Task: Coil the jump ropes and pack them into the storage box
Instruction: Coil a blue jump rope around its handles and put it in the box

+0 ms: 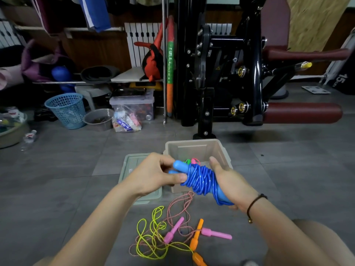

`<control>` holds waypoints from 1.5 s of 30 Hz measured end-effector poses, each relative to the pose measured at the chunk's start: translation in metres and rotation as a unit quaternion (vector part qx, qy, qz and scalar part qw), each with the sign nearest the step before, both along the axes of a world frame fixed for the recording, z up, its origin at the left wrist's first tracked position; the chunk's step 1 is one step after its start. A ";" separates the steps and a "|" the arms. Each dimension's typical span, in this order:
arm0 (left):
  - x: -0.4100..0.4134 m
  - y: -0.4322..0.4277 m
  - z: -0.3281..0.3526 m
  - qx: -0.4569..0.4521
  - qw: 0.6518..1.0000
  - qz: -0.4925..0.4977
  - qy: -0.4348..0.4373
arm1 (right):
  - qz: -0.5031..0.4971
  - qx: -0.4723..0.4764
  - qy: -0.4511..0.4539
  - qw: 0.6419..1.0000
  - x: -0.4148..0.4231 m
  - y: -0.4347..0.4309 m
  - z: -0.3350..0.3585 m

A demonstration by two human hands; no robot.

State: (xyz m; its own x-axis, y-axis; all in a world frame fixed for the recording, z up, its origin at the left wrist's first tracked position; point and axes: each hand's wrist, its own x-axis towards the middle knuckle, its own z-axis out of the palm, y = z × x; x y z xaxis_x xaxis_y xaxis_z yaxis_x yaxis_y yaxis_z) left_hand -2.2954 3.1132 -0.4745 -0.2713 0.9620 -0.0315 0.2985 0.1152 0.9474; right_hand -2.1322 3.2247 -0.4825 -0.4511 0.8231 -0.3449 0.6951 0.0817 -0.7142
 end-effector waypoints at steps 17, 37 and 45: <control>0.024 -0.009 -0.032 0.056 0.973 0.207 -0.081 | -0.003 0.253 0.171 0.952 -0.016 0.009 0.003; 0.011 0.001 -0.015 0.156 0.937 0.301 -0.085 | -0.139 -0.089 0.498 0.851 -0.015 0.023 0.016; 0.021 0.030 -0.022 0.143 0.937 0.251 -0.199 | 0.068 -0.238 0.357 0.901 -0.031 -0.005 0.005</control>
